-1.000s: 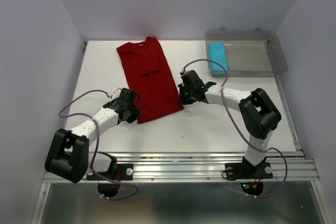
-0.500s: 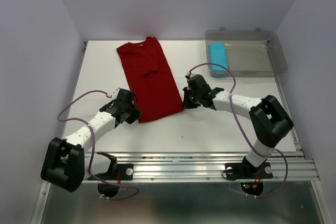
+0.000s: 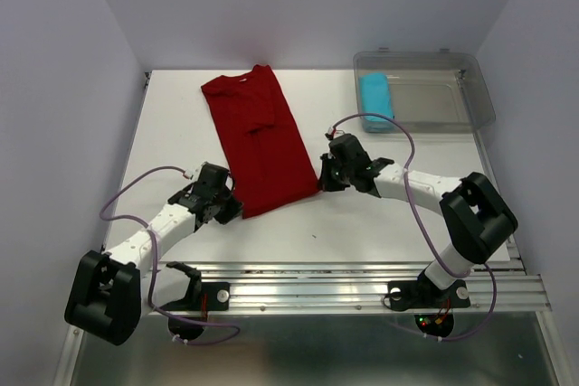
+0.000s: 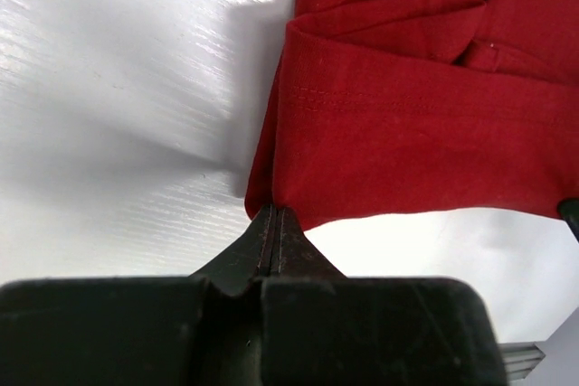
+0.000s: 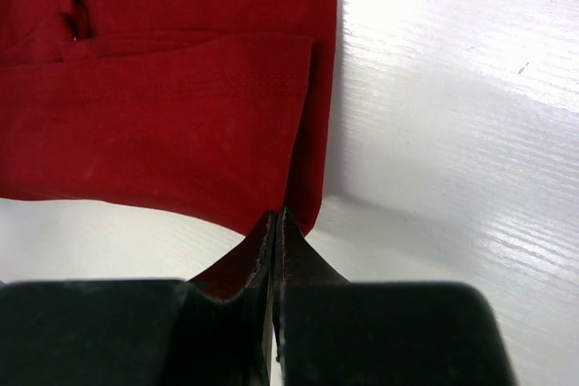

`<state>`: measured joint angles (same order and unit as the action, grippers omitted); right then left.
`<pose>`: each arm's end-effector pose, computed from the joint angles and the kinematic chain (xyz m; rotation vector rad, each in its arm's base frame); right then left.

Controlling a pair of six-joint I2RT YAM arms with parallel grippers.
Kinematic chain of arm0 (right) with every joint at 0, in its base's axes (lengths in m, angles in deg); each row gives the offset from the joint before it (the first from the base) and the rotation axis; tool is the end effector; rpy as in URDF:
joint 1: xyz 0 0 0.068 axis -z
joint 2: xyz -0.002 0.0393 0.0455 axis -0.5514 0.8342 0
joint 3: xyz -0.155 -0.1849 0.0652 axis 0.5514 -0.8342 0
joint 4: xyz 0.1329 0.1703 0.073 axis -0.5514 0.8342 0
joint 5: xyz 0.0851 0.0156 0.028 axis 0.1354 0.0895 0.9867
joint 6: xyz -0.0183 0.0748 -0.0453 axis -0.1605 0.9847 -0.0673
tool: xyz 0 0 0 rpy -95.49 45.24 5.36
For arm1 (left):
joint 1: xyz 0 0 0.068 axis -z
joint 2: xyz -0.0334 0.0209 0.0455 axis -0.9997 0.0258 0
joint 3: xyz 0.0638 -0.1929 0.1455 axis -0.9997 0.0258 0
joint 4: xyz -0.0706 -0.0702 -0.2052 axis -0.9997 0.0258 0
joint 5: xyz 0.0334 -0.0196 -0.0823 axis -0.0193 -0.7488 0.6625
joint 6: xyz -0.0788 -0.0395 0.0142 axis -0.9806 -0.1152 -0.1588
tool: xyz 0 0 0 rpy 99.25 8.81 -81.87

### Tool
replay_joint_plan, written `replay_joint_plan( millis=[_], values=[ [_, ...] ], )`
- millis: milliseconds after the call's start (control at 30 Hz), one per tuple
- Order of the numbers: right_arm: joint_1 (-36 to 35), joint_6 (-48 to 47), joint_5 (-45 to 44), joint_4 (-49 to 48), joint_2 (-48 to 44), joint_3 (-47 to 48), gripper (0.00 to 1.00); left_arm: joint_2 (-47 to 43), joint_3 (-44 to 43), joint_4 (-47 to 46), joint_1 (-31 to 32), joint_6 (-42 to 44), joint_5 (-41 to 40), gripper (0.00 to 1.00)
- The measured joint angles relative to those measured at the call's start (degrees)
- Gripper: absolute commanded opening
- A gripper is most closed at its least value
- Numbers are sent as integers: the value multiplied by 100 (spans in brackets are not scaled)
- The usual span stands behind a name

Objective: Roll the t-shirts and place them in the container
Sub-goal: Roll the T-shirt to the center of the board.

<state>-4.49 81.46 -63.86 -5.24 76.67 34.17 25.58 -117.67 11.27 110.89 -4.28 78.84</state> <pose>0.2635 0.2085 0.1575 -0.2210 2.4534 0.5656 0.1987 -0.0833 0.1440 -0.7171 2.4526 -0.5917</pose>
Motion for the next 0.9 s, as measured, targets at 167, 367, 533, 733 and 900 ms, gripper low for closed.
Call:
replay_joint_plan(
  millis=[167,367,533,733,900],
  values=[
    [0,17,0,-35,-101,-87,1,-236,2,2,0,2,94,0],
    [0,26,-20,-96,-282,-205,1,-400,101,-7,0,44,219,0],
    [0,33,-13,-201,-304,-415,1,-455,356,-35,2,96,374,0],
    [0,63,35,-240,-291,-658,1,-385,621,-133,2,144,549,5],
    [0,74,33,-232,-271,-686,44,-177,579,-107,2,227,560,29]
  ],
)
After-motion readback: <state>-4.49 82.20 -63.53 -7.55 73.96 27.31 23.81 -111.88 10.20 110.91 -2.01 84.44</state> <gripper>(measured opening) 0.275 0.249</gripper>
